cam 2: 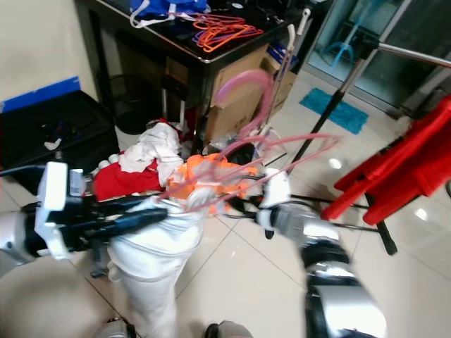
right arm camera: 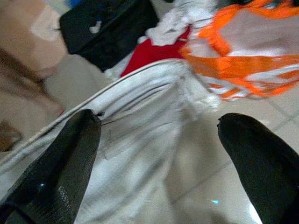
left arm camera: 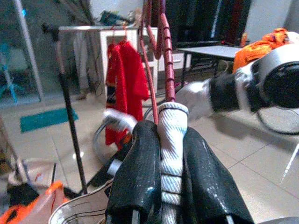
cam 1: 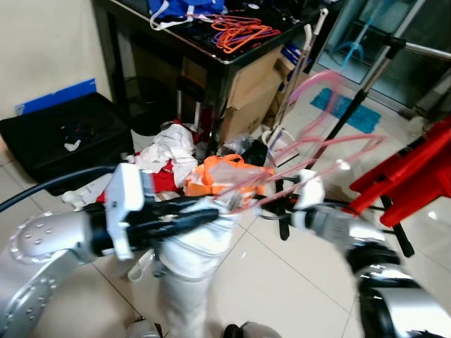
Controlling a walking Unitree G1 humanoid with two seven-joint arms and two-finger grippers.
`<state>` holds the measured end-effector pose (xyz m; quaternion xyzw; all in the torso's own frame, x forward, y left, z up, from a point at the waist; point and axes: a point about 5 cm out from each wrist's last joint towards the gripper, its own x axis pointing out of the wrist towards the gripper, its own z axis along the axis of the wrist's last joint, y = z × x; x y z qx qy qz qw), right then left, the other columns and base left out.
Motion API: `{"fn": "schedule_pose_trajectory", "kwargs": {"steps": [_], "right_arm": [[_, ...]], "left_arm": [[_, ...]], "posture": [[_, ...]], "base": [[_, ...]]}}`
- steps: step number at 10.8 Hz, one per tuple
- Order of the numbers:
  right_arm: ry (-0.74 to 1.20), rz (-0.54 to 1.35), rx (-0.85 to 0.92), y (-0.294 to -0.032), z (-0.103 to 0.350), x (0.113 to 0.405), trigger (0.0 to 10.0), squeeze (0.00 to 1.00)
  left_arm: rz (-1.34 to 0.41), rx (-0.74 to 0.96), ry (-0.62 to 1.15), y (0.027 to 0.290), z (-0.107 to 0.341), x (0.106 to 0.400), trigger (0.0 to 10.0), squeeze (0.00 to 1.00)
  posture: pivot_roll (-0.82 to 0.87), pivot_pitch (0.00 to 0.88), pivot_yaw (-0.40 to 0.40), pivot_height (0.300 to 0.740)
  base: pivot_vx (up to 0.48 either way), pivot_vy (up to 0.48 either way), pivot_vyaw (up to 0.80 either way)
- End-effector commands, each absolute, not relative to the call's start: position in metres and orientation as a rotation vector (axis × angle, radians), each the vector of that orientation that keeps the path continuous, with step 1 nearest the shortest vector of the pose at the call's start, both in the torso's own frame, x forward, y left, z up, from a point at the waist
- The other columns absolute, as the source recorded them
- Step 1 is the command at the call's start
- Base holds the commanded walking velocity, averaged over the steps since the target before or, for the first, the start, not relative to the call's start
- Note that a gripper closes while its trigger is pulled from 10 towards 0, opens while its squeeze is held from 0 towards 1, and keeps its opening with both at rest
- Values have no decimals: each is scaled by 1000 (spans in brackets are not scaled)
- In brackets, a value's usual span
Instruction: Hang hanger
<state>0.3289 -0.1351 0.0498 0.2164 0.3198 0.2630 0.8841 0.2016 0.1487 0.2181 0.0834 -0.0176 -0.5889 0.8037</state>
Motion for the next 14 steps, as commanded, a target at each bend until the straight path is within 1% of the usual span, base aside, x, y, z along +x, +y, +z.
{"fn": "schedule_pose_trajectory", "kwargs": {"steps": [1, 2, 4, 5, 6, 7, 8, 9, 10, 12, 13, 14], "right_arm": [[672, 515, 466, -140, 48, 329, 10000, 0], [692, 491, 530, -132, 44, 328, 10000, 0], [751, 550, 455, -129, 38, 321, 10000, 0], [775, 569, 381, -133, 34, 318, 10000, 0], [800, 610, 269, -144, 32, 316, 10000, 0], [824, 666, 125, -153, 29, 312, 10000, 0], [859, 692, -7, -169, 27, 307, 10000, 0], [850, 626, -18, -188, 30, 309, 10000, 0], [817, 566, 32, -208, 38, 310, 10000, 0], [751, 523, 124, -221, 46, 311, 10000, 0], [669, 414, 191, -228, 49, 313, 10000, 0], [564, 338, 199, -229, 54, 316, 10000, 0]], "left_arm": [[-1316, 173, -93, 139, 227, 195, 10000, 0], [-1340, 162, -92, 135, 228, 192, 10000, 0], [-1343, 165, -86, 134, 229, 191, 10000, 0], [-1339, 172, -80, 135, 229, 191, 10000, 0], [-1326, 189, -71, 138, 228, 192, 10000, 0], [-1306, 212, -66, 140, 227, 195, 10000, 0], [-1266, 275, -46, 146, 223, 201, 10000, 0], [-1231, 316, -34, 151, 219, 206, 10000, 0], [-1179, 352, -40, 156, 217, 212, 10000, 0], [-1150, 374, -62, 158, 217, 217, 10000, 0], [-1030, 470, 12, 167, 200, 234, 10000, 0], [-869, 482, 76, 178, 184, 249, 10000, 0]], "posture": [[33, 108, -189, 740], [42, 108, -188, 740], [42, 108, -188, 740], [50, 105, -187, 740], [49, 103, -184, 740], [49, 103, -184, 740], [48, 108, -181, 740], [44, 107, -181, 740], [38, 109, -180, 740], [29, 109, -173, 740], [28, 107, -167, 740], [29, 106, -155, 740]], "base": [[0, 0, 0], [0, 0, 0], [0, 0, 0], [0, 0, 0], [0, 0, 0], [0, 0, 0], [0, 0, 0], [0, 0, 0], [0, 0, 0], [0, 0, 0], [0, 0, 0], [0, 0, 0]]}}
